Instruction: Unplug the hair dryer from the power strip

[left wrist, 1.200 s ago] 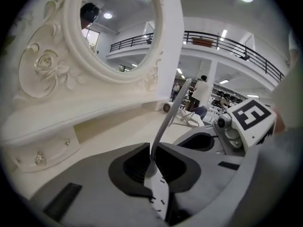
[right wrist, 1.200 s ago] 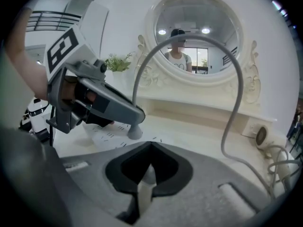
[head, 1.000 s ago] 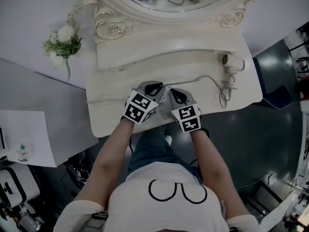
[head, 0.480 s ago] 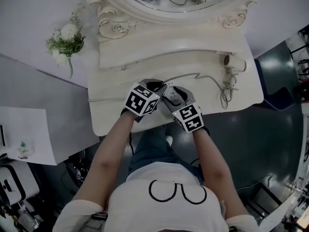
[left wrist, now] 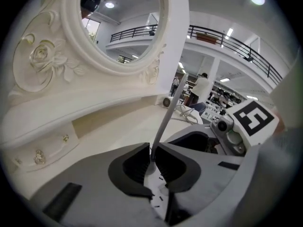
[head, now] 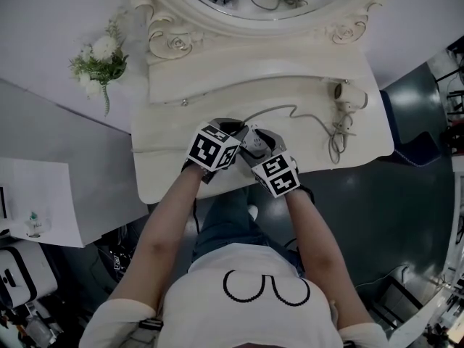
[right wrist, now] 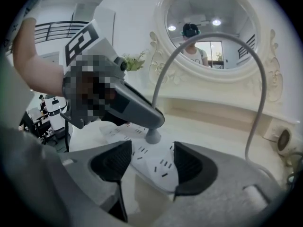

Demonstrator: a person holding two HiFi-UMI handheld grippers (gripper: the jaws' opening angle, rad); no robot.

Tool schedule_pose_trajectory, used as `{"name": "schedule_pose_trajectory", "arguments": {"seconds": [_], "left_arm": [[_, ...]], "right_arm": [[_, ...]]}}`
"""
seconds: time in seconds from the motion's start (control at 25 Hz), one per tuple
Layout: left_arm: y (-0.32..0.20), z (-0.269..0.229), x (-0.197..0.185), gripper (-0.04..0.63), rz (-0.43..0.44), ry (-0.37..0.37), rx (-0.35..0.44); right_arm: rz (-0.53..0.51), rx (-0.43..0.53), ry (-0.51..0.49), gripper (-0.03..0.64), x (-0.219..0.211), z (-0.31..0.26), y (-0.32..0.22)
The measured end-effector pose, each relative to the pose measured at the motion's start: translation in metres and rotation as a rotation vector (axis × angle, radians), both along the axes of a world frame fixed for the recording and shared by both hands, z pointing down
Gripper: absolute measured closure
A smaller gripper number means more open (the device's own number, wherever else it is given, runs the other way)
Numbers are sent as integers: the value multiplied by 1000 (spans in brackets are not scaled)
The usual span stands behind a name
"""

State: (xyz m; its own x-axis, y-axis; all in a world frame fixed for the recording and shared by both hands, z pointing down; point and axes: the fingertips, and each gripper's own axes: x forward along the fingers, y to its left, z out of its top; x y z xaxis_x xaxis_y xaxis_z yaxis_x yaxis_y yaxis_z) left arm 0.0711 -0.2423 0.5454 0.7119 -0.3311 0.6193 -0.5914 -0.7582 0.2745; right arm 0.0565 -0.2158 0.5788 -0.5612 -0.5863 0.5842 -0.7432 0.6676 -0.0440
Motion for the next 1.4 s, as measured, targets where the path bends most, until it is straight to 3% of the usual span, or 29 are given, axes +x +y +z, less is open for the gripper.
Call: {"name": "schedule_pose_trajectory", "arguments": {"seconds": [0.16, 0.4, 0.44, 0.6, 0.68, 0.76, 0.88, 0.92, 1.04, 1.16, 1.24, 1.32, 1.4], "left_arm": [[9, -1, 2, 563, 79, -95, 126], [-9, -3, -2, 563, -62, 64, -106], [-8, -4, -2, 565, -57, 57, -96], [1, -9, 0, 574, 40, -37, 67], [3, -8, 0, 574, 51, -39, 86], [-2, -8, -2, 574, 3, 7, 30], [-13, -8, -5, 574, -101, 119, -120], [-13, -8, -5, 574, -102, 123, -131], [-4, -12, -2, 575, -15, 44, -18], [-8, -51, 0, 575, 14, 92, 123], [-21, -71, -9, 575, 12, 62, 184], [-29, -76, -21, 575, 11, 37, 190], [-32, -78, -26, 575, -1, 59, 164]], "right_arm": [[2, -28, 0, 345, 0, -2, 0], [-9, 1, 6, 347, 1, 0, -2], [-7, -3, 8, 347, 1, 0, -1], [-4, -9, 0, 347, 2, 0, -1], [-8, -1, -2, 347, 1, 1, -1], [-14, 7, 0, 347, 1, 1, -1], [-19, 10, 0, 347, 2, 0, -1], [-19, 8, 0, 347, 2, 0, -1], [-21, 4, -1, 347, 1, 0, -1], [-22, -1, 1, 348, 2, -1, -1], [-21, -3, 4, 350, 3, -1, -1], [-17, -8, 6, 350, 2, 0, 1], [-16, -9, 8, 350, 2, 1, 1]]}}
